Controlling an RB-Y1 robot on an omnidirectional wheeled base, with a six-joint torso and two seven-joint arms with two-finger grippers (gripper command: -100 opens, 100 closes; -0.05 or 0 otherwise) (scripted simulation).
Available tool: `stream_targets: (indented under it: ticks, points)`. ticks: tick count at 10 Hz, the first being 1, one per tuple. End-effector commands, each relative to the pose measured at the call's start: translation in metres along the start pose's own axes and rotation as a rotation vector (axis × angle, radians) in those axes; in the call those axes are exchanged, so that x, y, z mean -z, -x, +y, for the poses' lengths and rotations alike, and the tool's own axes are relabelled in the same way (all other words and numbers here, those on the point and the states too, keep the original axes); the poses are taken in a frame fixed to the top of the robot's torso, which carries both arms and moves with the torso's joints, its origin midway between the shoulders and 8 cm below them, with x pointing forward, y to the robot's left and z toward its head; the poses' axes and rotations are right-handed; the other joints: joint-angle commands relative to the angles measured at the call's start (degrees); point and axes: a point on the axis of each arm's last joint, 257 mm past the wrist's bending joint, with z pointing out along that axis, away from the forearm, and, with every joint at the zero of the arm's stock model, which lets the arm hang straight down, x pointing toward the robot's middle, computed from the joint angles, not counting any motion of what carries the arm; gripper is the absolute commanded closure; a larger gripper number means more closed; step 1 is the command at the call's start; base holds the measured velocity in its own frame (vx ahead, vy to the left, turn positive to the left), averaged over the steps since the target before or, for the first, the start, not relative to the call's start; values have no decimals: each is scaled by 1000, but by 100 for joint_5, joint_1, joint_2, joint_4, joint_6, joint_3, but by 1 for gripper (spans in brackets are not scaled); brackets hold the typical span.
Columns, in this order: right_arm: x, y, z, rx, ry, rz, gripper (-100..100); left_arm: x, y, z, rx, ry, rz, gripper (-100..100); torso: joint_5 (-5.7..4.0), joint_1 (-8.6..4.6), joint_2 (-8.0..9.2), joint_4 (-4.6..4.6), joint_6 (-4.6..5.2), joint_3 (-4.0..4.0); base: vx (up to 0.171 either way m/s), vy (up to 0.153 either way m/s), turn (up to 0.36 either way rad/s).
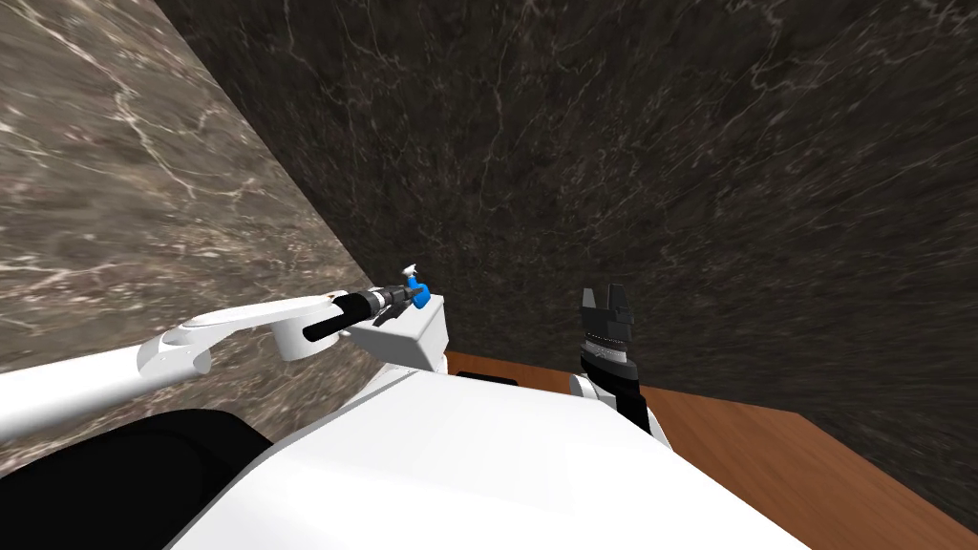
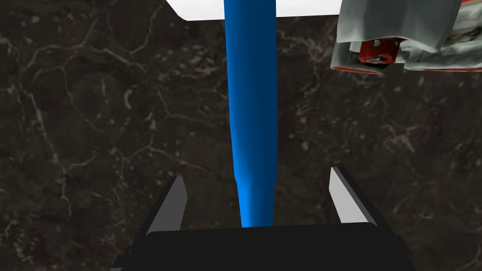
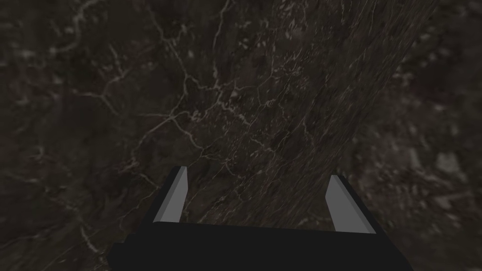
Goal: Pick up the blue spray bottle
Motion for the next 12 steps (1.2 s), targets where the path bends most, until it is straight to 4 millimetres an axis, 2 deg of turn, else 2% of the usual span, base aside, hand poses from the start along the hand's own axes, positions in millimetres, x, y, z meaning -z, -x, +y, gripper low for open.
stream_targets:
  ticks: [1,2,4,6,8,9,11,12]
  points:
    - [0,0,0,0,0,0,0,-7,-8,5,-3,-13,23,-100,0,0,0,0,0,0,-45,-43,-7]
    - [0,0,0,0,0,0,0,-10,-11,14,18,5,32,-100,-2,-12,13,2,0,7,-60,-49,1]
    - [0,0,0,0,0,0,0,-17,-10,7,24,-11,27,-100,-2,-8,14,4,0,9,-14,-10,1]
    - [0,0,0,0,0,0,0,-24,-20,24,39,0,55,-100,-1,-5,13,2,0,7,-44,-28,-5]
    - [0,0,0,0,0,0,0,-30,-23,19,43,-11,60,-100,-2,-8,13,3,0,8,-12,-17,2]
    - [0,0,0,0,0,0,0,-33,-18,14,42,-23,50,-100,-1,-4,4,1,0,3,7,-2,0]
    - [0,0,0,0,0,0,0,-43,-28,28,56,-16,77,-100,-1,-9,10,2,0,5,-44,-36,-5]
    - [0,0,0,0,0,0,0,-44,-30,28,58,-17,80,-100,-3,-11,17,4,-1,10,-28,-20,4]
